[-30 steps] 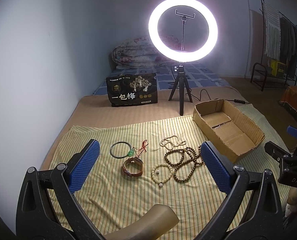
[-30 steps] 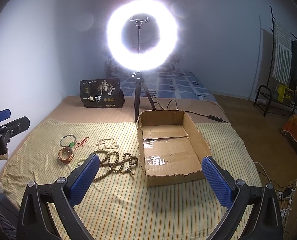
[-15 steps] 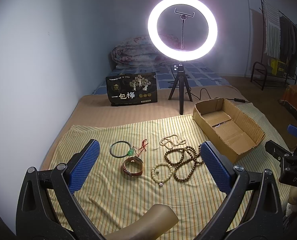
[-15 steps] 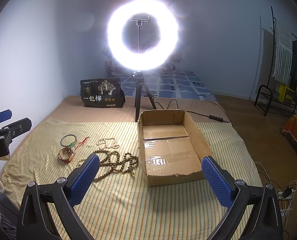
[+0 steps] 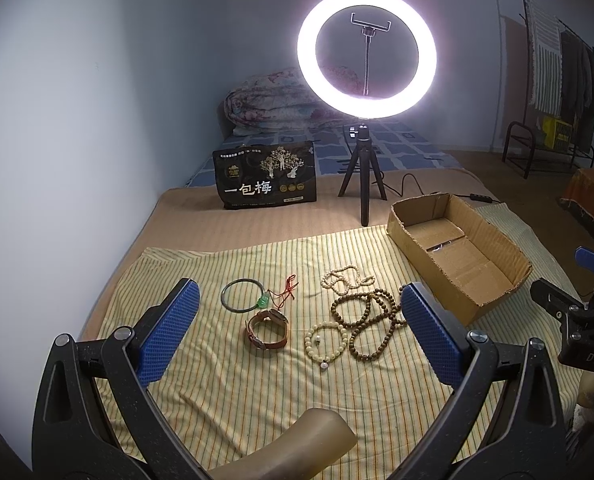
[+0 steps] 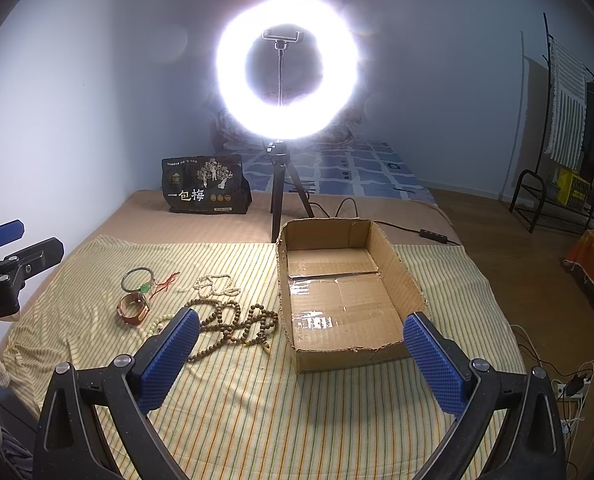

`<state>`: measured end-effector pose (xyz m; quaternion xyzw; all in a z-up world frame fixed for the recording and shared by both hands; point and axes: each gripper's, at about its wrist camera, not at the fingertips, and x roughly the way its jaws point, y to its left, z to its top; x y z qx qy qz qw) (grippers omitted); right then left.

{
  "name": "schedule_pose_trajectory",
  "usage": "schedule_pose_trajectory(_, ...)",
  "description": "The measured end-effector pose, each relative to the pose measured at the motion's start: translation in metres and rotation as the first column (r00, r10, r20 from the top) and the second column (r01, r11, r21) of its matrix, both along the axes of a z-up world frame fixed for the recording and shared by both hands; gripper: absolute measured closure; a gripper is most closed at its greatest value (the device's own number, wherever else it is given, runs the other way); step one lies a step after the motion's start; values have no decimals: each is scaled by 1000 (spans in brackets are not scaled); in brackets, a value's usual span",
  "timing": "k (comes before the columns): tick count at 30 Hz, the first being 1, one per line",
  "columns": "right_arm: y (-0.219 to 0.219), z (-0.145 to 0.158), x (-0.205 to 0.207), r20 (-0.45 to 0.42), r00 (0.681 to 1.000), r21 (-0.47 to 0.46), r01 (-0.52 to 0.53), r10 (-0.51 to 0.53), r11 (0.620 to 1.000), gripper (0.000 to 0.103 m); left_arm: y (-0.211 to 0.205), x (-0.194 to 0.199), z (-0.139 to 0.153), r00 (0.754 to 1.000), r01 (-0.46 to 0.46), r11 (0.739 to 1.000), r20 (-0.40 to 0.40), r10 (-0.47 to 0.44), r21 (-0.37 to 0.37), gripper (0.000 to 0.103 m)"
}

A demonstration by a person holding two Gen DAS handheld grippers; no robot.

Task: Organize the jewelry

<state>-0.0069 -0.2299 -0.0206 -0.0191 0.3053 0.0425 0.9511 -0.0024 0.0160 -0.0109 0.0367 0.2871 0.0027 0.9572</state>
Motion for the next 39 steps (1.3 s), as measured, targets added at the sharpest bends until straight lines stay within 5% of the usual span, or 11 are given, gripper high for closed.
schedule_pose_trajectory(20, 31, -38, 22, -110, 983, 38, -147, 150, 988, 0, 61, 27, -41, 978, -100, 993, -190, 88, -57, 1)
schedule_pose_trajectory(23, 42, -46, 32, -152, 968, 39, -199, 202, 979, 4, 71, 33, -47, 971, -104, 993, -222, 87, -64, 10)
schedule_pose_trajectory(31, 70, -64, 68, -240, 907, 6, -356, 347, 934, 19, 89, 60, -74, 945, -82, 993, -323, 51, -83, 31)
schedule_pose_trajectory(39, 85, -104, 107, -398, 804, 130, -428, 442, 895, 43, 93, 99, -104, 911, -66, 992, -413, 16, -106, 47)
